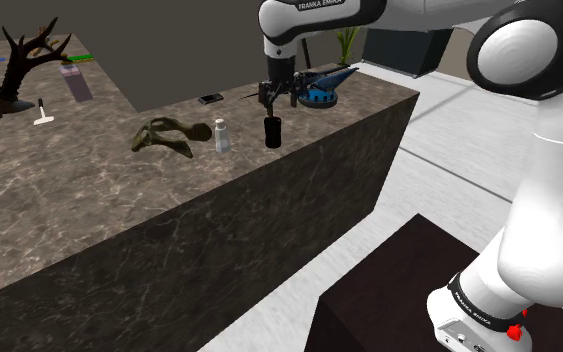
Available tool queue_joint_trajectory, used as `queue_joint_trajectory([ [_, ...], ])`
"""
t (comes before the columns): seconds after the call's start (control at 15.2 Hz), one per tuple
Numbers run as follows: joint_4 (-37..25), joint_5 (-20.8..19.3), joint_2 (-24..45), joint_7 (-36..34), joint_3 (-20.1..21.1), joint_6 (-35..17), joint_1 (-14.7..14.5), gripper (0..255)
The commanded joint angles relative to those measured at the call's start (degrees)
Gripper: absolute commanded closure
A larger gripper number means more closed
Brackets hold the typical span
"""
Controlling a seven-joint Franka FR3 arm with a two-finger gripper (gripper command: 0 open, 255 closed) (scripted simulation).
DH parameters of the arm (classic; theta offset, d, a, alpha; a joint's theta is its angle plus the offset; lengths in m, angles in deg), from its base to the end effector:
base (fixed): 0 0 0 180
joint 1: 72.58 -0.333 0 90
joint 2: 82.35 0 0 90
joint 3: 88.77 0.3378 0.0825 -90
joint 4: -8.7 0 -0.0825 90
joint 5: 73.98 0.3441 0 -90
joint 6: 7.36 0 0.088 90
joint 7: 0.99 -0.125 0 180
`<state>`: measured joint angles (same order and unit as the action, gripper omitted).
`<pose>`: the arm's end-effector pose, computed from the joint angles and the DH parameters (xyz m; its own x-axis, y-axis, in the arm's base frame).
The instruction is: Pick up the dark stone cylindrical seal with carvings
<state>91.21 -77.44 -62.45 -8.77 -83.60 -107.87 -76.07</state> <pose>0.6250 0.0800 0.5021 0.9994 0.0220 -0.0277 0.0229 -0.9992 0.0324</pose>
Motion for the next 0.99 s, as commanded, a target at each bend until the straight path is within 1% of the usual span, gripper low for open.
queue_joint_trajectory([
  [0.0, -8.0, -0.1, 6.3, -0.1, 0.0, 2.2, -0.4, 0],
  [0.13, -16.1, -0.2, 12.1, -0.2, 0.1, 4.9, -0.9, 0],
  [0.59, -10.4, -0.2, 11.9, -0.4, 0.0, -0.6, -0.8, 0],
  [0.73, -10.0, -0.2, 12.0, -0.4, 0.0, -1.0, -0.7, 0],
  [0.79, -10.2, -0.2, 12.0, -0.3, 0.0, -0.9, -0.7, 255],
  [0.92, -10.5, -0.2, 12.2, -0.3, 0.0, -0.7, -0.7, 255],
])
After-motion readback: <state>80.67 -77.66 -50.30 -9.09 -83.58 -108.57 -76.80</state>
